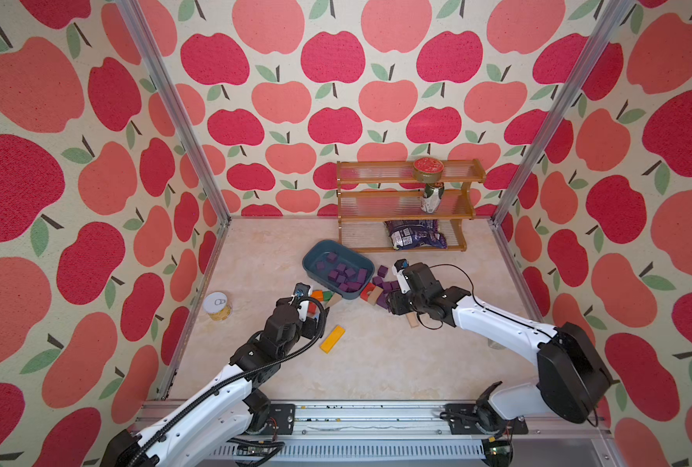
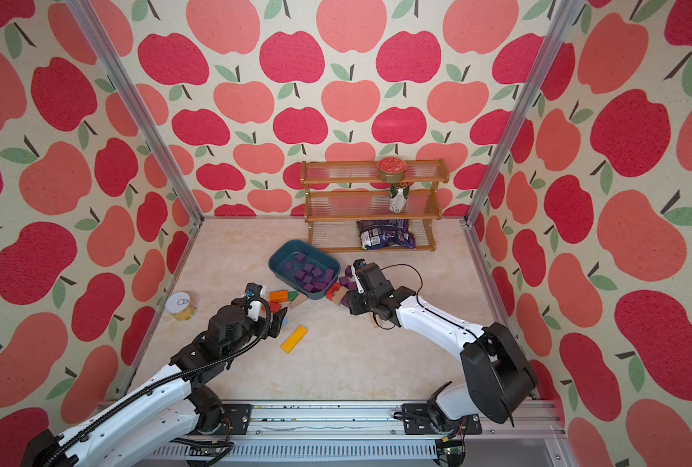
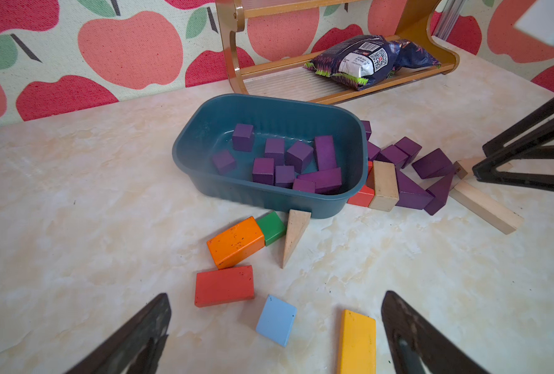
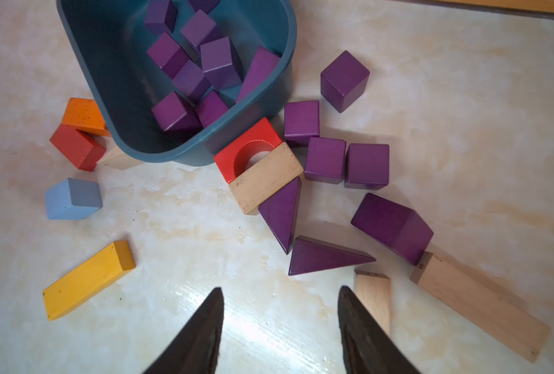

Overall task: Pick purple bricks into the storage bin
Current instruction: Pick up the building block from the center of the board.

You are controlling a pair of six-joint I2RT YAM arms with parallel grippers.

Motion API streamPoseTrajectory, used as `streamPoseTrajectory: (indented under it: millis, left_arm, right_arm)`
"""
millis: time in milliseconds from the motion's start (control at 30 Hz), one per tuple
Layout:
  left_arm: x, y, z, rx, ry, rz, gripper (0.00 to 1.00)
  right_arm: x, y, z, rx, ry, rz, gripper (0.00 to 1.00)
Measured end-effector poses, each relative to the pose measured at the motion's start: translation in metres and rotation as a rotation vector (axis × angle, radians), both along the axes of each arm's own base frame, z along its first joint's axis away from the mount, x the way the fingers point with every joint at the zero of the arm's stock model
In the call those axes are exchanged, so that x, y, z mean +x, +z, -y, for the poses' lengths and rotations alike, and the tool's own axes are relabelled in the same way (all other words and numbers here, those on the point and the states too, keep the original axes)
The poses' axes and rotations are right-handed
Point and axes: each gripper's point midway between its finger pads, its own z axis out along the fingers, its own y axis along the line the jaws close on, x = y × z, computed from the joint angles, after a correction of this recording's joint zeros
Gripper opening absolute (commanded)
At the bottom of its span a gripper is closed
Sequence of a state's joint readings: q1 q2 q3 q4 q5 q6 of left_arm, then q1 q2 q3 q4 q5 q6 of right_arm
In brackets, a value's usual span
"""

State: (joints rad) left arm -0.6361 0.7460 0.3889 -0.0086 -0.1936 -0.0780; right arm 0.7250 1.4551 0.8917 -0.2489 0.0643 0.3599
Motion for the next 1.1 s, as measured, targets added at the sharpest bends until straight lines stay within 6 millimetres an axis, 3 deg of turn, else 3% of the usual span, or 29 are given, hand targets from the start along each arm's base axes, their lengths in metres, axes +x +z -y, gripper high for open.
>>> streamPoseTrajectory:
  millis: [367, 867, 1100]
  left_arm:
    - [0.001, -0.006, 0.000, -0.001, 0.002, -0.013, 0.99]
    - [0.005, -0.010, -0.004, 0.001, 0.021, -0.026, 0.99]
    - [0.006, -0.010, -0.006, -0.003, 0.030, -0.028, 0.99]
  right_arm:
    - [0.001, -0.038, 0.006, -0.121, -0.019, -0.097, 0.55]
    - [0.024, -0.055, 0.012, -0.206, -0.072, -0.117, 0.60]
    - [0.025, -0.060, 0.015, -0.240, -0.070, -0.131, 0.59]
